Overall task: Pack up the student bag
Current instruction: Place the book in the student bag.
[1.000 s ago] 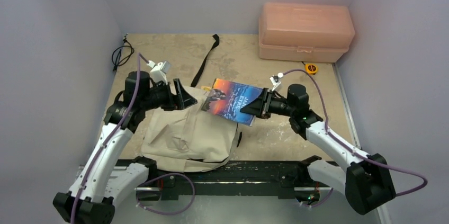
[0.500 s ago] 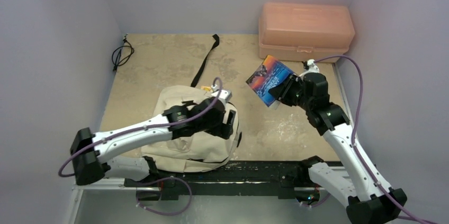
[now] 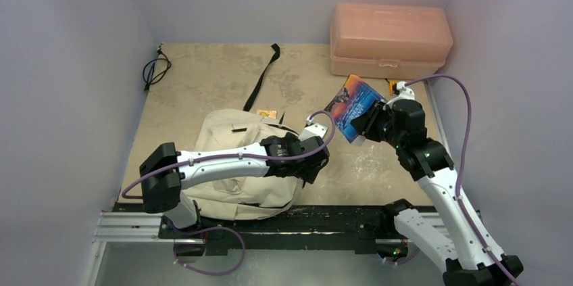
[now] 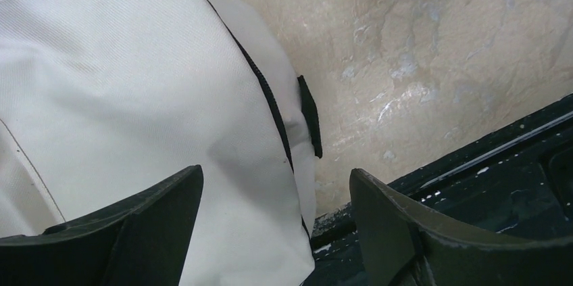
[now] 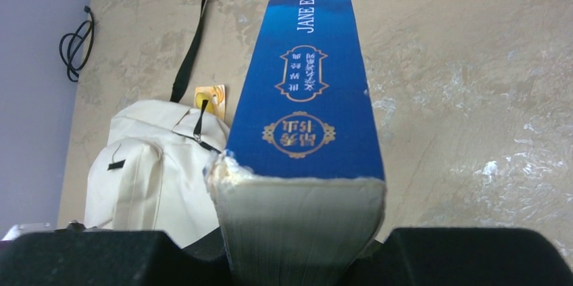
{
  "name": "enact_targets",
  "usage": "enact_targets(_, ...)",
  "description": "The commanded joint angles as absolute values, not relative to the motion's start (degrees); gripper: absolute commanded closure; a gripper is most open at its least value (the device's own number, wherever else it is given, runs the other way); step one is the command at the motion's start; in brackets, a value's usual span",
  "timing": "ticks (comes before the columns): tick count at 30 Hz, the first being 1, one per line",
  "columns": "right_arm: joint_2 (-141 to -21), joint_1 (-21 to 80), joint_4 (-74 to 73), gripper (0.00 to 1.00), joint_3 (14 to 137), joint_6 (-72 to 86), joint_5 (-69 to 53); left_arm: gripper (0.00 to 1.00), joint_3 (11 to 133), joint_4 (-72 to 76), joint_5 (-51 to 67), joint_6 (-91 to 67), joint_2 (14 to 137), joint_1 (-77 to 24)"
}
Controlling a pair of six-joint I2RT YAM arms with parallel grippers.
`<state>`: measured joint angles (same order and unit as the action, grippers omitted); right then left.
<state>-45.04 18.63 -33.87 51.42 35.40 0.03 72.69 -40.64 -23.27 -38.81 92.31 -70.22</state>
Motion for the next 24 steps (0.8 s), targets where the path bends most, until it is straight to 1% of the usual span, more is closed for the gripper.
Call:
enact_targets(1,-45.13,18.64,-24.12,1.0,54.05,33.31,-3.7,0.24,74.89,-44.31,-25.8,-38.47,94.2,-71.53)
enact_targets(3,-45.86,18.62,-24.02,1.0,53.9,33.29,-5.25,0.33,74.22,-45.2,-25.77,-38.6,94.2,-71.63)
enact_targets(6,-46.71,18.69,-23.56,1.0,53.24,33.32,-7.44,0.52,72.89,-45.87,-26.5,-38.35,92.41,-71.63)
enact_targets(11,-49.56,18.62,-23.94,1.0,53.57,30.79,-8.87,0.78,72.47,-48.19,-30.01,-36.57,87.56,-71.55)
enact_targets(13,-51.08,18.72,-24.49,1.0,54.14,29.78,-10.83,0.92,72.27,-48.83,-31.45,-35.77,85.51,-71.35)
enact_targets(15,-52.29,18.63,-25.18,1.0,54.67,28.8,-12.69,1.0,71.89,-49.54,-32.9,-35.15,83.54,-70.64)
enact_targets(20,-53.65,18.62,-26.02,1.0,55.64,26.72,-15.78,1.0,69.14,-50.04,-35.09,-32.73,76.57,-66.83)
enact_targets(24,-53.89,18.68,-27.12,1.0,57.26,24.81,-17.15,1.0,65.77,-48.79,-33.4,-29.9,69.22,-61.25)
